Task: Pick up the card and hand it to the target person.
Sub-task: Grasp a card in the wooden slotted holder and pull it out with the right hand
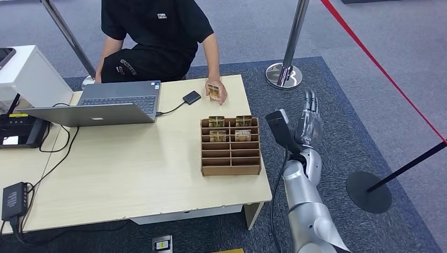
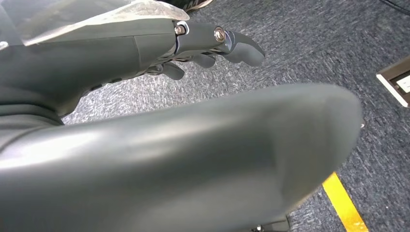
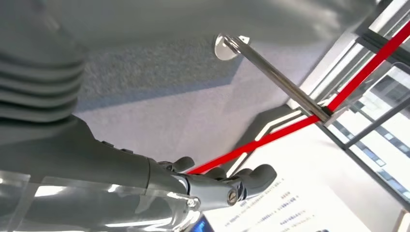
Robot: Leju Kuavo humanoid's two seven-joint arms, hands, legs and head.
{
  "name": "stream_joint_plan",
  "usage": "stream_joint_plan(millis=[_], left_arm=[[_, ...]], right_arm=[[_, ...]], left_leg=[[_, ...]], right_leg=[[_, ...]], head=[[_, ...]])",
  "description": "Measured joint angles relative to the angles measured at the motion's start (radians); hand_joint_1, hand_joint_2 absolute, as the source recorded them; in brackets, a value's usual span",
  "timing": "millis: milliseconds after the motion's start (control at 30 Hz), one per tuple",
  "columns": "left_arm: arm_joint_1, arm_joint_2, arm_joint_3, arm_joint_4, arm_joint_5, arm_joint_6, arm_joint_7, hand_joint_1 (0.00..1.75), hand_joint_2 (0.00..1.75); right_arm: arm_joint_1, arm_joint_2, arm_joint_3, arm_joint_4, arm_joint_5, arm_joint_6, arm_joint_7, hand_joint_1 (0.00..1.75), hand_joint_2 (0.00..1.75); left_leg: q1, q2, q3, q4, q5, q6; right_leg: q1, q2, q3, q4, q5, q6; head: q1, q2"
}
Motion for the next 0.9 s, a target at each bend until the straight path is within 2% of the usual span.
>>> stream_joint_plan(millis=[100, 233, 333, 467, 733, 900], left_arm=[[-0.002, 0.0, 0.0, 0.001, -0.006, -0.003, -0.001, 0.0, 0.0], [-0.002, 0.0, 0.0, 0.001, -0.011, -0.005, -0.005, 0.0, 0.0], [-0.003, 0.0, 0.0, 0.001, -0.011, -0.005, -0.006, 0.0, 0.0], [-0.003, 0.0, 0.0, 0.001, -0.01, -0.003, -0.003, 0.0, 0.0], [-0.002, 0.0, 0.0, 0.002, -0.009, 0.001, 0.004, 0.0, 0.0], [-0.003, 0.0, 0.0, 0.004, -0.011, 0.001, 0.003, 0.0, 0.0]], right_arm=[[-0.03, 0.002, 0.059, 0.024, 0.06, -0.001, 0.063, 0.01, 1.75], [-0.061, 0.0, 0.128, 0.067, 0.134, -0.001, 0.154, 1.43, 1.75], [-0.079, -0.004, 0.177, 0.106, 0.182, -0.002, 0.225, 1.47, 1.75], [-0.089, -0.007, 0.224, 0.142, 0.214, -0.002, 0.29, 1.41, 1.75], [-0.083, -0.006, 0.267, 0.157, 0.213, -0.002, 0.293, 1.37, 1.75], [-0.03, 0.001, 0.319, 0.068, 0.257, -0.003, 0.309, 1.35, 1.75]], left_leg=[[0.0, 0.0, 0.0, 0.0, 0.0, 0.0], [0.0, 0.0, 0.0, 0.0, 0.0, 0.0], [0.0, 0.0, 0.0, 0.0, 0.0, 0.0], [0.0, 0.0, 0.0, 0.0, 0.0, 0.0], [0.0, 0.0, 0.0, 0.0, 0.0, 0.0], [0.0, 0.0, 0.0, 0.0, 0.0, 0.0]], right_leg=[[0.0, 0.0, 0.0, 0.0, 0.0, 0.0], [0.0, 0.0, 0.0, 0.0, 0.0, 0.0], [0.0, 0.0, -0.001, 0.0, 0.0, 0.0], [0.0, 0.0, -0.001, 0.0, 0.0, 0.0], [0.0, 0.0, -0.001, 0.0, 0.0, 0.0], [0.0, 0.0, -0.001, 0.0, 0.0, 0.0]], head=[[0.0, 0.0], [0.0, 0.0], [0.0, 0.0], [0.0, 0.0], [0.0, 0.0], [0.0, 0.0]])
